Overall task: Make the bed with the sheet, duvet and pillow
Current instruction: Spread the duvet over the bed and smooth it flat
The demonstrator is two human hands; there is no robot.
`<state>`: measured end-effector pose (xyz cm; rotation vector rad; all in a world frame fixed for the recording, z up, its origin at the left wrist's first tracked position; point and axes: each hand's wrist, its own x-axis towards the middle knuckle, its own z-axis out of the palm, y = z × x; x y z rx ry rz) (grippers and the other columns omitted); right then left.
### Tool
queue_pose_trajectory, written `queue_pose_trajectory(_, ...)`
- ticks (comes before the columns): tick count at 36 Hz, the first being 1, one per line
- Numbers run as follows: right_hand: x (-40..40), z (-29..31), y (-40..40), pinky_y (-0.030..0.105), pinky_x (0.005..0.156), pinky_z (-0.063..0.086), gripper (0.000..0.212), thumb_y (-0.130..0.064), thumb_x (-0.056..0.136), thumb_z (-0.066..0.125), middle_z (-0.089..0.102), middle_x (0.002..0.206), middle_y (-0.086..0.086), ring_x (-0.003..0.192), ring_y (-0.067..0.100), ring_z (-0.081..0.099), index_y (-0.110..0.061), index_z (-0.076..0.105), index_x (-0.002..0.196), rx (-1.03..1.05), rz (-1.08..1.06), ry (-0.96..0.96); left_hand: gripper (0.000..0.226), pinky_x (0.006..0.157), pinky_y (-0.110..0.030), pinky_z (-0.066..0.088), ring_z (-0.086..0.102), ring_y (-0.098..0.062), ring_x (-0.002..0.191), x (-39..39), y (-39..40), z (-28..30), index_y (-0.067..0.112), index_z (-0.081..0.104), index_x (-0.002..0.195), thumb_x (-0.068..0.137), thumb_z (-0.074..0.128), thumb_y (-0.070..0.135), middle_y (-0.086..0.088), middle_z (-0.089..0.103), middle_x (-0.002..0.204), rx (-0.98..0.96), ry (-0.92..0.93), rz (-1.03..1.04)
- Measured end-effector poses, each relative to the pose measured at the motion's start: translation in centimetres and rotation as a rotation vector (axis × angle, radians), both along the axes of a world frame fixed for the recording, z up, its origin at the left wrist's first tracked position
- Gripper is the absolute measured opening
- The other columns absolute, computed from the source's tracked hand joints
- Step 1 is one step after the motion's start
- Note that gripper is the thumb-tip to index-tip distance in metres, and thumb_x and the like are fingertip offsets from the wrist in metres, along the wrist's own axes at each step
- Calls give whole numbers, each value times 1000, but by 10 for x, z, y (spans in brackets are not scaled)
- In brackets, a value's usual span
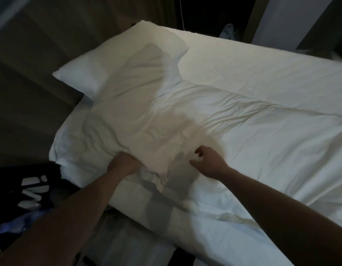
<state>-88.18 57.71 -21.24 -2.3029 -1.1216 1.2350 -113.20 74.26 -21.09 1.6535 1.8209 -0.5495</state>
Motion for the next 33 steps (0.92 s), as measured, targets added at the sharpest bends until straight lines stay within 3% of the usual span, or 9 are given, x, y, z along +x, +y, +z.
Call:
queue_pose_trajectory(5,-3,-31,-77,42,90,47,78,-66,69,73,42,126,4,114,28,48,-22,48,129,-151,17,-259,64,93,-42,51,61,-39,112,6,48,23,0,67,113,93,39,53,-23,64,120,481,21,34)
queue_pose_trajectory(7,-6,-42,-109,43,87,44,90,-78,58,71,39,124,1,112,25,44,-28,43,129,-199,11,-355,69,102,-44,41,50,-40,126,4,64,28,-4,55,129,92,49,54,-26,51,137,654,-90,297)
queue_pose_trajectory(11,-11,-71,-153,42,86,43,94,-67,53,80,41,124,-2,109,23,46,-36,37,131,-290,79,-451,140,119,-46,22,14,-31,149,-7,74,6,4,-5,155,62,76,72,-16,1,163,315,-145,607)
queue_pose_trajectory(13,-10,-83,-165,41,77,47,85,-49,57,83,45,119,0,102,24,50,-33,46,131,-328,80,-537,145,109,-51,40,33,-31,142,-17,72,-15,5,5,155,51,87,64,-14,18,161,216,-198,614)
queue_pose_trajectory(17,5,-98,-181,41,69,54,57,-24,75,75,52,117,4,97,29,57,-27,55,128,-268,70,-524,85,100,-46,48,57,-39,119,-24,66,-19,-10,53,130,69,85,40,-26,55,135,261,-145,296)
queue_pose_trajectory(20,16,-92,-182,36,82,52,41,-21,88,63,53,130,0,109,29,60,-29,56,127,-191,106,-377,66,99,-44,44,55,-44,119,-43,69,5,-12,58,124,82,76,37,-30,56,130,444,-88,153)
queue_pose_trajectory(26,23,-62,-228,40,71,53,40,-22,84,72,64,121,9,96,37,67,-18,61,122,-28,-21,-303,61,92,-47,45,57,-45,110,-87,38,30,2,63,121,87,59,52,-26,62,120,614,-150,54)
queue_pose_trajectory(30,17,-63,-247,41,75,52,52,-13,84,69,60,131,9,101,38,66,-23,57,133,-106,-75,-276,71,95,-45,48,55,-43,117,-99,17,13,3,49,139,93,53,57,-24,54,135,276,93,2)
queue_pose_trajectory(33,8,-65,-233,39,85,52,49,-17,88,60,53,140,4,109,33,63,-28,52,135,-216,-72,-229,56,57,-27,43,59,-27,70,-91,16,8,-3,63,113,92,62,48,-15,69,88,-111,158,48)
